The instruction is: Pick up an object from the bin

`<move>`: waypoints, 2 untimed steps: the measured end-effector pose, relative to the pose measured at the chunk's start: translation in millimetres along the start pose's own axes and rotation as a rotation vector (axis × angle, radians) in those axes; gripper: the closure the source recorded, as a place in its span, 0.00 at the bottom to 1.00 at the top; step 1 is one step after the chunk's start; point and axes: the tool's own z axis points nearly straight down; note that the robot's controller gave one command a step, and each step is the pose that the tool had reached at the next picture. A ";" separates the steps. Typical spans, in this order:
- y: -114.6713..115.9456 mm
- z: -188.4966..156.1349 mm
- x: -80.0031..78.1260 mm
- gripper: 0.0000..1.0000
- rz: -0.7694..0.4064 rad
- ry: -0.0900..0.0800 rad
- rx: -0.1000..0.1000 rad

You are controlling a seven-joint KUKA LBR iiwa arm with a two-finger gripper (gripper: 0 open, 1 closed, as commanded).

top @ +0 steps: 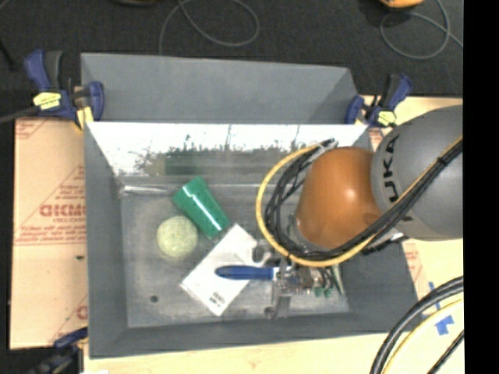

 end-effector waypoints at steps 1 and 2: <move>0.1 -4.2 -1.9 0.00 0.001 -0.008 -0.001; -75.0 56.5 -23.1 0.00 -0.077 -0.012 0.004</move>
Offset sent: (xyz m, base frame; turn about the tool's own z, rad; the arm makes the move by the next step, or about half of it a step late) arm 0.0257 -0.0930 -0.0735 -0.0907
